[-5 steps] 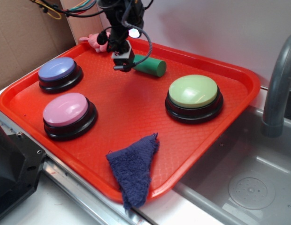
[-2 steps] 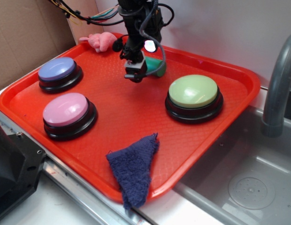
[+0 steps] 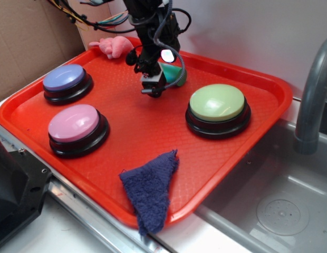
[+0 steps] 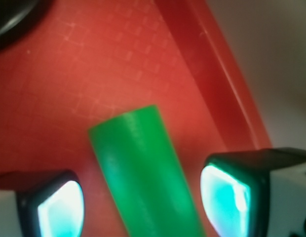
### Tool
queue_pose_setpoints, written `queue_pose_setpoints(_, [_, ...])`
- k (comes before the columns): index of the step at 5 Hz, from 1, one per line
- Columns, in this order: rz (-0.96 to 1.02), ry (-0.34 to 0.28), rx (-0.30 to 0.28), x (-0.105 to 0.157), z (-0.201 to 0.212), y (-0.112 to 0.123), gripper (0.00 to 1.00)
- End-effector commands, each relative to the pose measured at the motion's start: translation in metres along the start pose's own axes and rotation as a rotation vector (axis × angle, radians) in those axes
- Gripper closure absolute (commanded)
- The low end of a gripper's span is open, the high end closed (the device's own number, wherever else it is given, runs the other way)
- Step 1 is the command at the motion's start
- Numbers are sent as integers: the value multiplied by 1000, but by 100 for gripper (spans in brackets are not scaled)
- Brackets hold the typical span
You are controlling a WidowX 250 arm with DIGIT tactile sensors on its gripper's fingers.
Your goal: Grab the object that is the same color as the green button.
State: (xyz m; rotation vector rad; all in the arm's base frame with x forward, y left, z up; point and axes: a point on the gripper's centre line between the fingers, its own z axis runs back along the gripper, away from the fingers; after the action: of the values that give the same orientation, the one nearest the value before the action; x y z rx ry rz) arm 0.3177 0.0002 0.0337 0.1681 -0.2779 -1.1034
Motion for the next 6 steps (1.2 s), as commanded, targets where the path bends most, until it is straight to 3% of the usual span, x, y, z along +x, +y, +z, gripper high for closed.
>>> queue_pose_setpoints(1, [34,-51,46,6,10,8,100])
queue_pose_setpoints(2, [62,-70,44,5,13,7,100])
queue_pose_setpoints(4, [113,-48,26,4,21,-1,100])
queue_pose_setpoints(6, [574,157,66,-9,138,-34,100])
